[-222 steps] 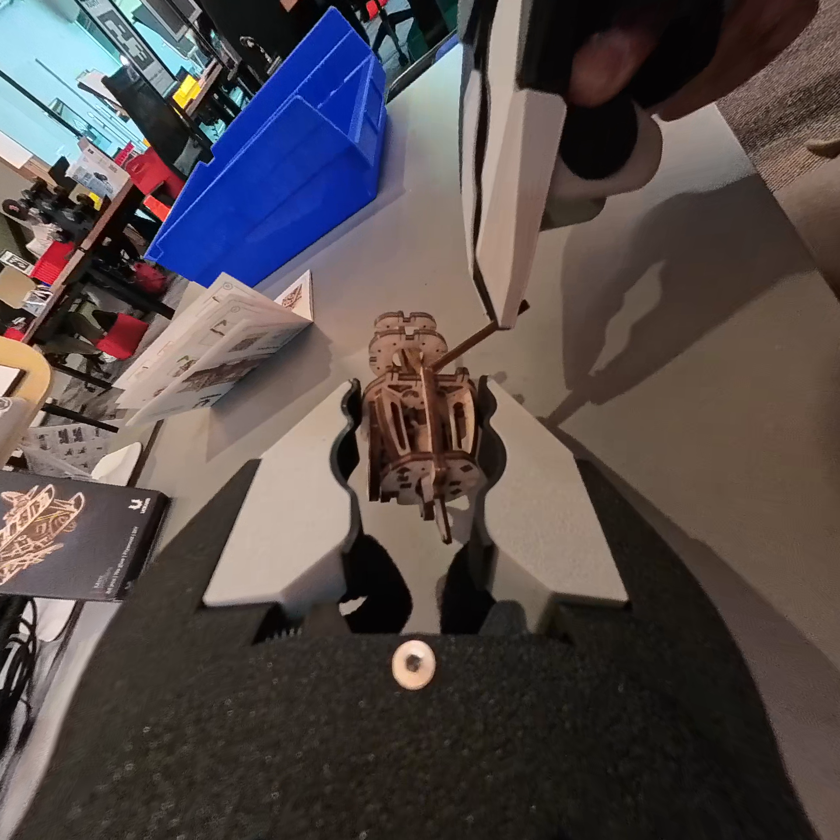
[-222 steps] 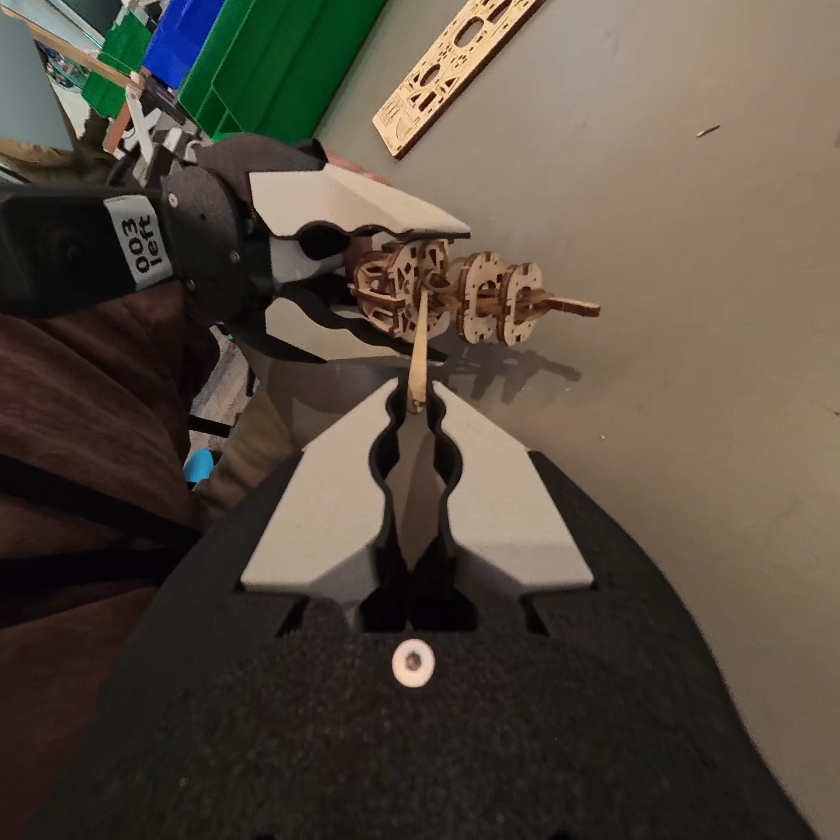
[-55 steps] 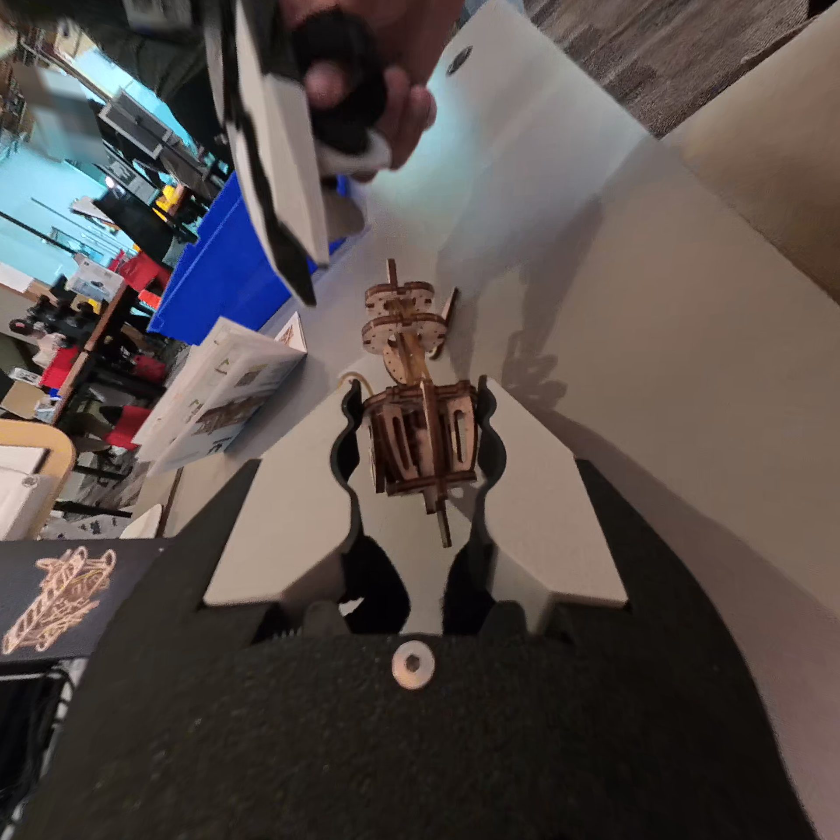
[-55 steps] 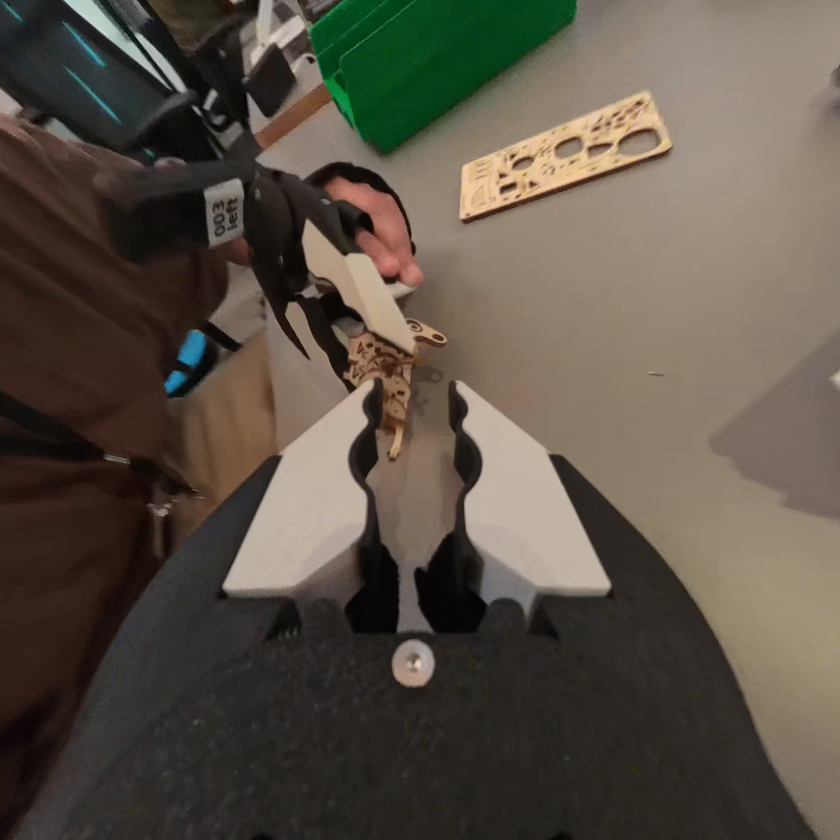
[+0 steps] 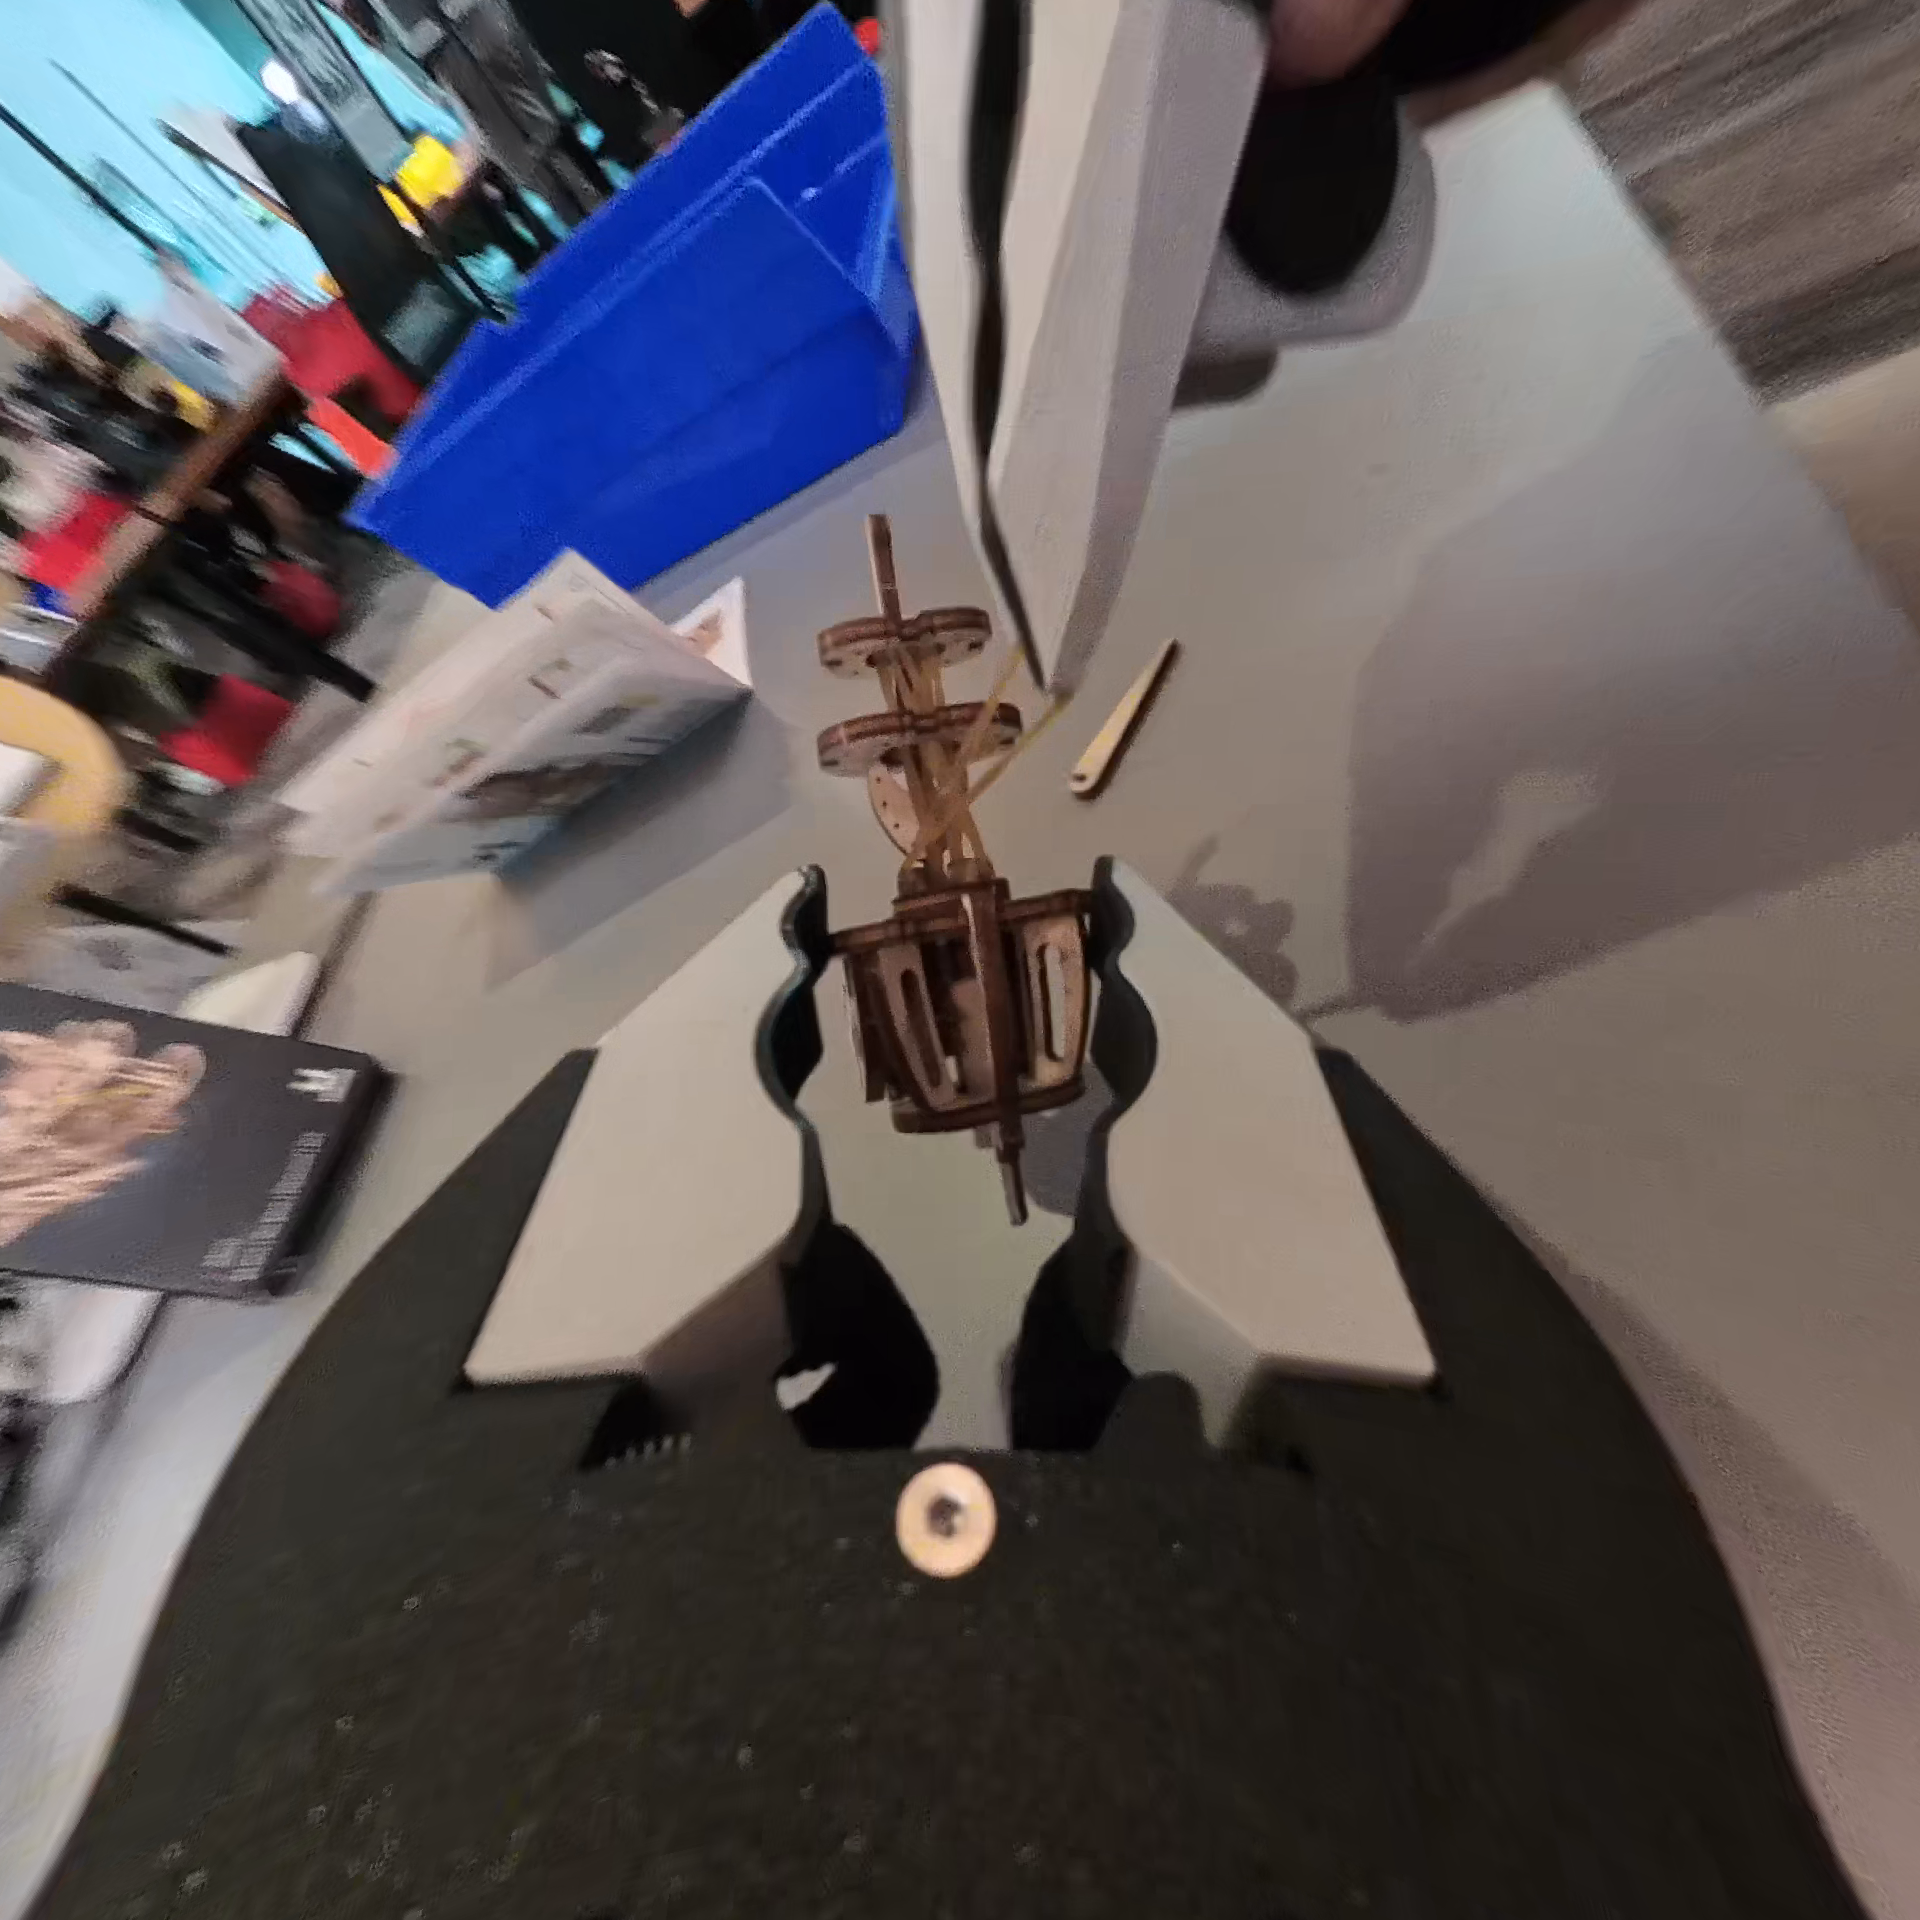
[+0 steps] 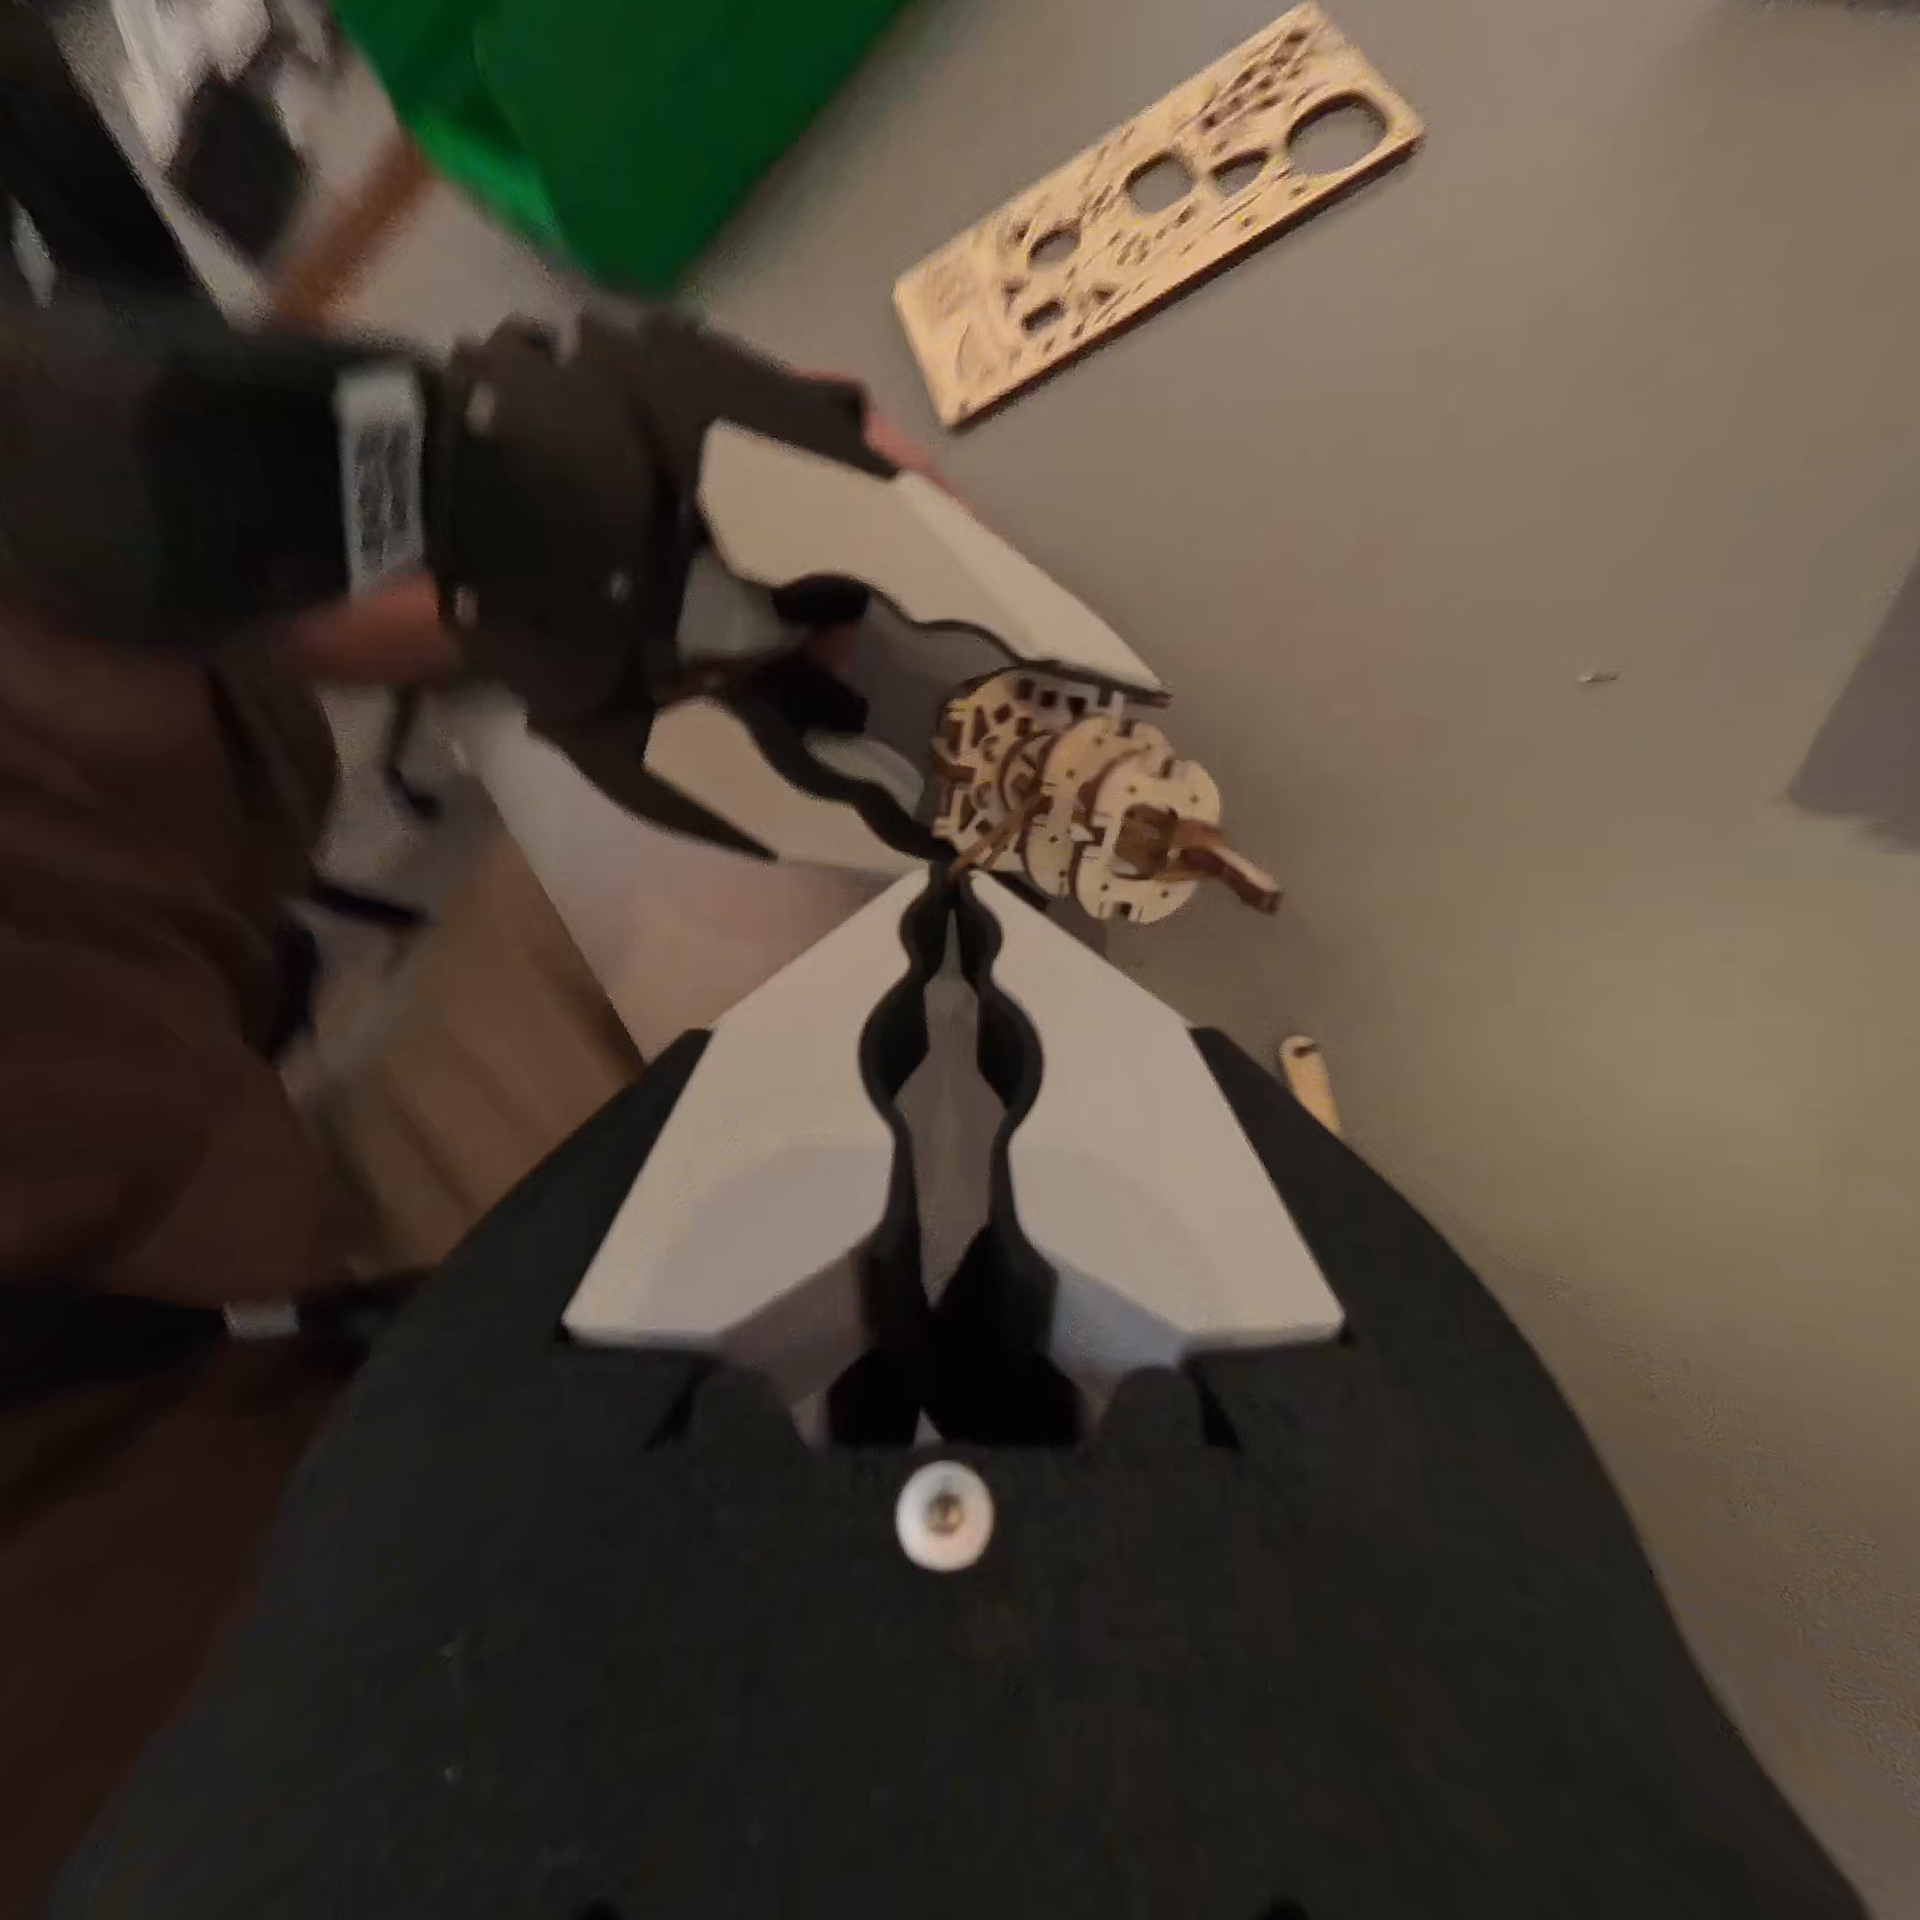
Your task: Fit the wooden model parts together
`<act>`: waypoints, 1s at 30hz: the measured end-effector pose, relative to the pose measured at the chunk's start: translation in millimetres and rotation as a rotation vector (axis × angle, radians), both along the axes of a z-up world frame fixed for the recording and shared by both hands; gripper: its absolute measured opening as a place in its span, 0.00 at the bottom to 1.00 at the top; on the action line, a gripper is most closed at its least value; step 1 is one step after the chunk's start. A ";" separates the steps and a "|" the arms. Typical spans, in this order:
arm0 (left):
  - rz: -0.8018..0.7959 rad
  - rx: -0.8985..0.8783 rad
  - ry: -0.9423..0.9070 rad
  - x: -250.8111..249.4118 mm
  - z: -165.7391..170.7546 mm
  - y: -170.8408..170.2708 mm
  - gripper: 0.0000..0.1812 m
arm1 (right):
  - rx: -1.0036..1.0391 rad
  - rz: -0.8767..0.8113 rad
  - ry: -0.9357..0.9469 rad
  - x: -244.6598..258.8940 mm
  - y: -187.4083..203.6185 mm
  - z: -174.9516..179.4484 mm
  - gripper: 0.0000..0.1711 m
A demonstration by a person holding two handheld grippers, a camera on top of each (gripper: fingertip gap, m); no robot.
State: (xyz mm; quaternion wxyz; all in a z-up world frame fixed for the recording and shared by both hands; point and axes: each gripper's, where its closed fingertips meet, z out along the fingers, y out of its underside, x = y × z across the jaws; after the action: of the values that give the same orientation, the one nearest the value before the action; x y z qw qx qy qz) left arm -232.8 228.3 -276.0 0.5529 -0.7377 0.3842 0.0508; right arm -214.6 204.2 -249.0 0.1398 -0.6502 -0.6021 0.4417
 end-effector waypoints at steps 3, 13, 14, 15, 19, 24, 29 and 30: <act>0.048 0.121 0.140 0.2 8.3 -0.1 0.27 | -0.240 -0.220 0.144 -2.6 -0.6 -3.2 0.00; 0.101 0.189 0.185 -2.5 18.0 0.2 0.26 | -0.703 -0.484 0.408 18.5 2.5 1.3 0.01; 0.095 0.176 0.176 -2.5 16.9 0.1 0.26 | -0.586 -0.450 0.402 20.7 1.3 2.2 0.02; 0.094 0.171 0.168 -3.0 16.5 0.4 0.26 | -0.428 -0.404 0.389 22.1 0.5 3.2 0.03; 0.059 0.119 0.109 0.3 11.8 -0.6 0.27 | 0.331 -0.141 0.408 20.4 6.3 20.8 0.13; -0.020 0.051 0.046 11.5 4.4 -5.5 0.26 | 0.847 0.090 0.262 12.1 7.7 25.7 0.12; -0.087 0.014 0.083 24.9 -5.9 -12.7 0.27 | 1.083 0.294 0.197 3.6 -4.3 11.7 0.12; -0.089 0.009 0.080 26.1 -7.0 -13.2 0.26 | 1.067 0.331 0.165 3.3 -7.6 4.0 0.12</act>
State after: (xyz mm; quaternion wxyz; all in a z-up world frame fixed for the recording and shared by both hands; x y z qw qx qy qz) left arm -206.7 215.1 -283.0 0.5421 -0.7148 0.4381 0.0574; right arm -211.3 196.6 -245.0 0.4249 -0.3494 -0.8230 0.1414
